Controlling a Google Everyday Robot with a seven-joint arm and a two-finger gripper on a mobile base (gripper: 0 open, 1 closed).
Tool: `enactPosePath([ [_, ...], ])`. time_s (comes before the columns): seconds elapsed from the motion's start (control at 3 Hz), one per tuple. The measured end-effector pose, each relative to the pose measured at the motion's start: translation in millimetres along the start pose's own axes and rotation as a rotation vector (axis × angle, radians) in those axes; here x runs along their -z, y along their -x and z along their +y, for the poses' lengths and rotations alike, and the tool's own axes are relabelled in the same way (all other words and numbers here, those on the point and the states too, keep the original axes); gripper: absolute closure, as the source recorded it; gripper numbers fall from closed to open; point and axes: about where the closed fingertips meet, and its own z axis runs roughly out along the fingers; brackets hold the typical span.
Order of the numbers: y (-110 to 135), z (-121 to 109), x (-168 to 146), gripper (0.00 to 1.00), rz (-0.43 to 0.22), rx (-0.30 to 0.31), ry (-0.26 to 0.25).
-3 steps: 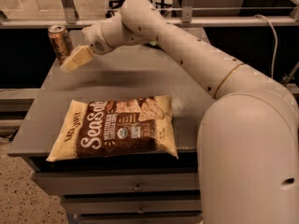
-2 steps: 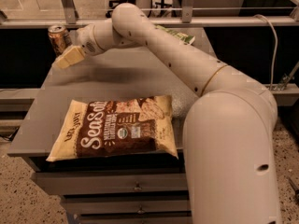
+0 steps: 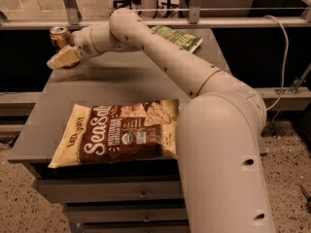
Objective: Pick orange can
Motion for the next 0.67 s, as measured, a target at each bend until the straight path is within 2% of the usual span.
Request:
enactPosePath([
  [0.33,2.3,-4.2,-9.1,0.38,-0.02,-0.011,-0.002],
  [0.67,5.6,-9.6,-9.6,0.68,-0.042,-0.022,-0.003],
])
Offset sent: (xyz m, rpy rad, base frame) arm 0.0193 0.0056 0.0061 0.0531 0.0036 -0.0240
